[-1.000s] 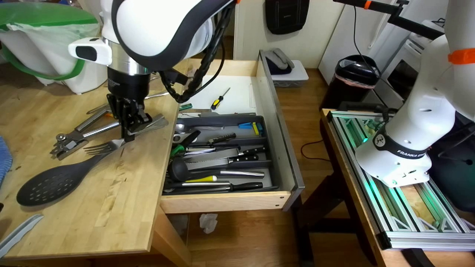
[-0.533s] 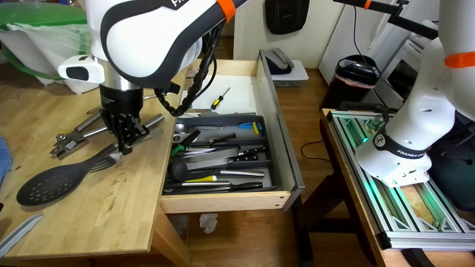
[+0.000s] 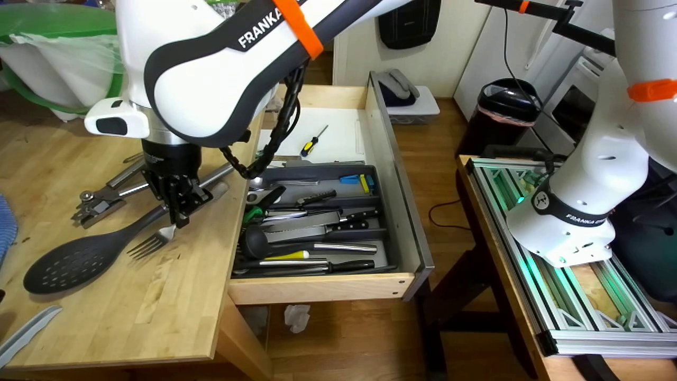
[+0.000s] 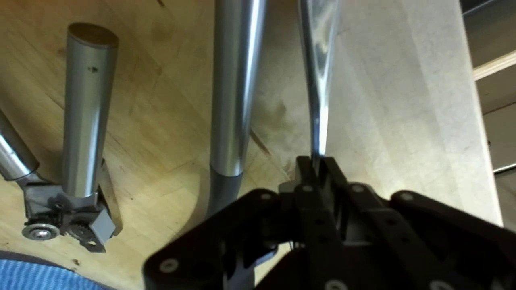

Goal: Put the fork on the table

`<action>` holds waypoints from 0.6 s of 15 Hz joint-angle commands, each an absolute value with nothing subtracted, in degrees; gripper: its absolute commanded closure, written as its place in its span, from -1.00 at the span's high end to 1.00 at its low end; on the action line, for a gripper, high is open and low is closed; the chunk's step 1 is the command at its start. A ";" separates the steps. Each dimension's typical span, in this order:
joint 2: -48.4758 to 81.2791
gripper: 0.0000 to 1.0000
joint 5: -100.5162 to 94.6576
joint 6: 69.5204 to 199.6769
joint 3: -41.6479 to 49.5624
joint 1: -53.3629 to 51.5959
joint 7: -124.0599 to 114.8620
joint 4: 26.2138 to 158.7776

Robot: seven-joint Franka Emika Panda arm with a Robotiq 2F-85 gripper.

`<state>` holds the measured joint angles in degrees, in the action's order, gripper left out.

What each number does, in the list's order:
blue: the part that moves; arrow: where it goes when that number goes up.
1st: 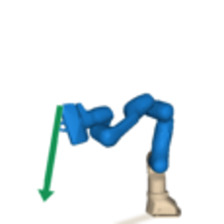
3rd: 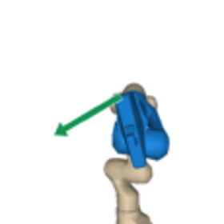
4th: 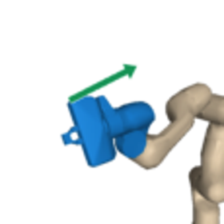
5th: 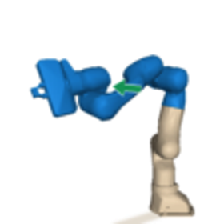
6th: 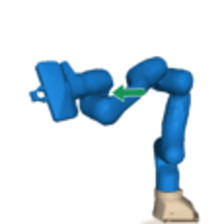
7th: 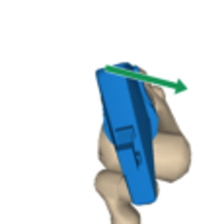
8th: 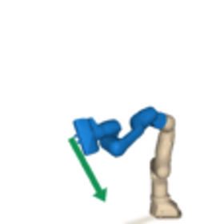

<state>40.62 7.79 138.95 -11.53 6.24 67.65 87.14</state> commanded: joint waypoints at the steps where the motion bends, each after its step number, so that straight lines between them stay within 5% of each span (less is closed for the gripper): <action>1: 43.24 -0.95 6.09 139.04 -11.76 5.88 69.70 84.07; 6: 43.89 -0.95 6.55 140.72 -12.36 5.63 71.37 84.13; 7: 43.99 -0.76 6.59 140.77 -12.40 5.64 71.54 84.16; 8: 44.08 -0.30 6.53 140.97 -12.26 5.52 71.32 84.17; 9: 44.12 -0.26 6.38 141.15 -12.15 5.44 71.26 84.13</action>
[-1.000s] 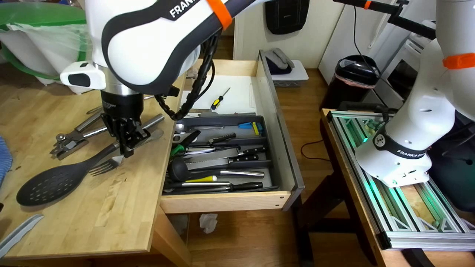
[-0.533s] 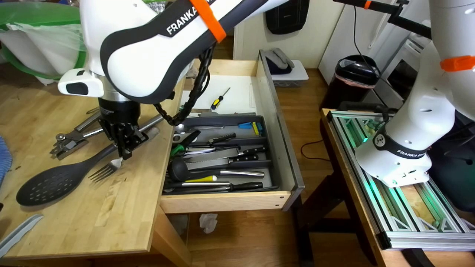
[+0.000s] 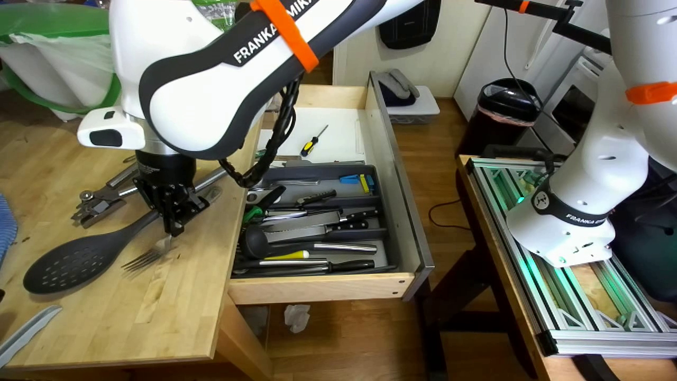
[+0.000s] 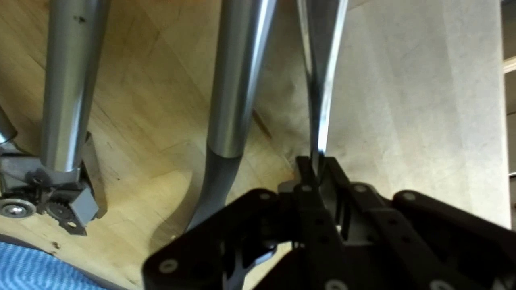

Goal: Put the fork on the table

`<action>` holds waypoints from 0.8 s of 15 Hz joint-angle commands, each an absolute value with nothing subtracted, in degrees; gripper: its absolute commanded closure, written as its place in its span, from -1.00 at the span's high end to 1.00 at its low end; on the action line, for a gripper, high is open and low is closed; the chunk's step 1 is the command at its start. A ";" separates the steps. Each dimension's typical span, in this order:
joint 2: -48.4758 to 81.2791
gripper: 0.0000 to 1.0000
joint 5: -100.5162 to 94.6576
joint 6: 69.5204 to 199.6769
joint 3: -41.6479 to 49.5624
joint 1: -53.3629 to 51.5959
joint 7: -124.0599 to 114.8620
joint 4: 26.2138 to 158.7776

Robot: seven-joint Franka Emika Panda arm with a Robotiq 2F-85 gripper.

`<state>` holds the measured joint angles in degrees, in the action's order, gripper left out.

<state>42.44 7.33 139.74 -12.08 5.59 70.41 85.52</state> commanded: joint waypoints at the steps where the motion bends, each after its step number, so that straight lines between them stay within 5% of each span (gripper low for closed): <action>1: 43.85 -0.23 6.30 141.23 -12.12 5.41 71.16 84.10; 9: 31.06 0.94 3.37 132.42 -6.06 2.60 53.42 86.51; 12: 23.14 1.00 -0.72 126.82 -2.45 3.93 48.97 90.96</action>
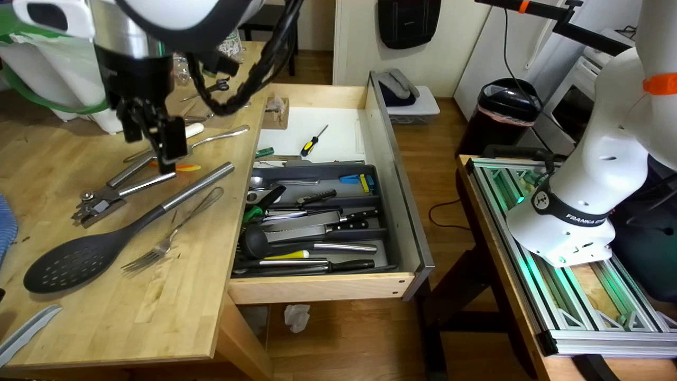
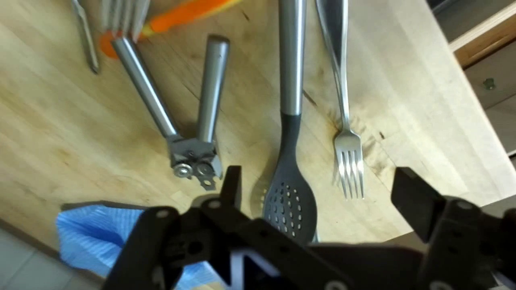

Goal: Put the fork on the table

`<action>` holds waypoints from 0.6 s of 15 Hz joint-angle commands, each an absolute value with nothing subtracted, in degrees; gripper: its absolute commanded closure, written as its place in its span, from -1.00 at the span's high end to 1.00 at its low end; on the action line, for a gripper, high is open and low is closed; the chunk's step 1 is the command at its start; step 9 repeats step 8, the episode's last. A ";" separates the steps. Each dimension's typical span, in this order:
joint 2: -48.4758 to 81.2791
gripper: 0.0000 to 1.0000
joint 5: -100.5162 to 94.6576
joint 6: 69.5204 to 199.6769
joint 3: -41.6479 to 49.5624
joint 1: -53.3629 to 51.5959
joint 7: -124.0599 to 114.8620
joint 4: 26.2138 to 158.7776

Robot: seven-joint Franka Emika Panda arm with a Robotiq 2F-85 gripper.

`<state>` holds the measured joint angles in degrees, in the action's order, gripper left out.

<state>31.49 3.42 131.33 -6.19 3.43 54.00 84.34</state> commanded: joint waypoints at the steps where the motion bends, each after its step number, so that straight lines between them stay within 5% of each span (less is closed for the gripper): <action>1: 20.70 1.00 -2.20 125.94 -1.02 4.52 48.03 92.78; 9: 14.76 1.00 -5.58 124.09 3.10 7.23 46.81 94.99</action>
